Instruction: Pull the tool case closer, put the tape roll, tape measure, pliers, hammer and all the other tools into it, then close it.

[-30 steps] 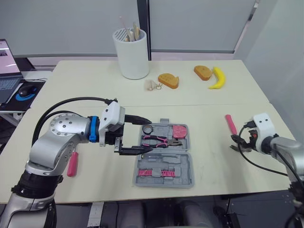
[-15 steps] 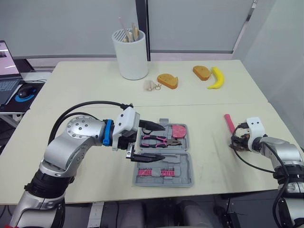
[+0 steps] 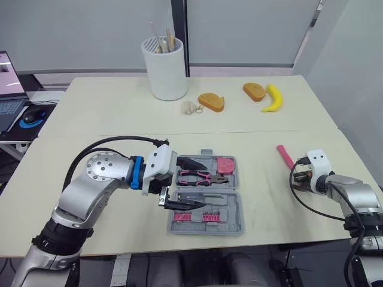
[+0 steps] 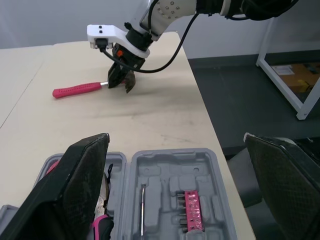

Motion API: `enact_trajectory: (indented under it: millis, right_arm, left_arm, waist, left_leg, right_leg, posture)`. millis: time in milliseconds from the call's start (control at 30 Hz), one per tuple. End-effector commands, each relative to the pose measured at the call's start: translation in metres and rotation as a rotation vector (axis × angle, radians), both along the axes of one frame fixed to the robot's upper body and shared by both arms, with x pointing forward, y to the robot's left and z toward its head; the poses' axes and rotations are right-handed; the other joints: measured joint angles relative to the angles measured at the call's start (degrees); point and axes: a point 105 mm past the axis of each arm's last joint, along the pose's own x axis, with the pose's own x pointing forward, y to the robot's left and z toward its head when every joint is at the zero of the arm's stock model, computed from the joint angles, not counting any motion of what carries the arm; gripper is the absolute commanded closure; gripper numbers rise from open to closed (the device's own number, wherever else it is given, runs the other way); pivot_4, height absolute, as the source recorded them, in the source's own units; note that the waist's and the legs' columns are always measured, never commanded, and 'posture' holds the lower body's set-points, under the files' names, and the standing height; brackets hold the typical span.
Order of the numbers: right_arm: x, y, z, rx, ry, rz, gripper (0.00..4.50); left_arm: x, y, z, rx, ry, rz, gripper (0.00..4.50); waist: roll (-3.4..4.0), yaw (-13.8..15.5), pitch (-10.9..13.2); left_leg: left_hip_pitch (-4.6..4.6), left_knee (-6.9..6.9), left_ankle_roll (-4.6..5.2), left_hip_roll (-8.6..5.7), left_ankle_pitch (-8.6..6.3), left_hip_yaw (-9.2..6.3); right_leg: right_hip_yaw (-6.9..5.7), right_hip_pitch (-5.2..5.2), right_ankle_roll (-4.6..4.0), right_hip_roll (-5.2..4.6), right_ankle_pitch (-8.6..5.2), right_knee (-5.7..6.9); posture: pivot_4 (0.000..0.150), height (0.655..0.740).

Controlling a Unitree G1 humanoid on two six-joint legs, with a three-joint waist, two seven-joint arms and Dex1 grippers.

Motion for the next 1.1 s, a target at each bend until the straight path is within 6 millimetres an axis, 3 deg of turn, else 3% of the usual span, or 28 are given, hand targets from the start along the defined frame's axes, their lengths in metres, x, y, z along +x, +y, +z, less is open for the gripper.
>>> enact_trajectory:
  millis: [33, 233, 400, 533, 1100]
  right_arm:
    - [-0.010, 0.014, 0.006, 0.056, -0.004, 0.003, 4.28]
    - [-0.051, 0.053, 0.012, 0.141, -0.008, -0.006, 4.28]
    - [-0.067, 0.075, 0.015, 0.157, -0.026, -0.037, 4.28]
    - [-0.071, 0.084, 0.011, 0.154, -0.027, -0.054, 4.28]
    - [-0.065, 0.102, 0.005, 0.179, -0.034, -0.072, 4.28]
  left_arm:
    - [0.000, 0.007, 0.002, 0.012, -0.031, 0.011, 0.00]
    - [-0.010, 0.020, -0.008, 0.063, -0.015, 0.030, 0.00]
    - [-0.019, 0.021, -0.014, 0.083, -0.004, 0.008, 0.00]
    - [-0.023, 0.022, -0.019, 0.097, -0.004, -0.002, 0.00]
    - [-0.029, 0.019, -0.019, 0.069, 0.003, -0.009, 0.00]
  waist:
    - [0.00, 0.04, 0.00]
    - [0.02, 0.03, -0.01]
    - [0.07, -0.02, 0.02]
    - [0.06, -0.02, 0.02]
    - [0.06, -0.55, 0.02]
  left_leg:
    - [-0.01, -0.01, 0.00, 0.00, 0.00, 0.00]
    - [-0.08, -0.10, 0.00, 0.10, 0.00, -0.01]
    - [-0.07, -0.08, 0.00, 0.09, 0.00, 0.07]
    - [-0.01, -0.01, 0.00, 0.07, 0.00, 0.24]
    - [-0.10, -0.09, 0.01, 0.10, -0.01, 0.81]
  right_leg:
    - [0.01, -0.01, 0.00, 0.00, 0.00, 0.00]
    - [0.05, -0.16, -0.02, 0.04, -0.02, 0.01]
    - [0.14, -0.19, 0.02, 0.03, -0.03, 0.03]
    - [0.34, -0.19, 0.42, 0.03, -0.07, 0.02]
    - [0.88, -0.58, 0.47, 0.08, -0.01, 0.03]
  posture:
    - [0.150, 0.7303]
    - [0.150, 0.7303]
    - [0.150, 0.7303]
    - [0.150, 0.7303]
    - [0.150, 0.7303]
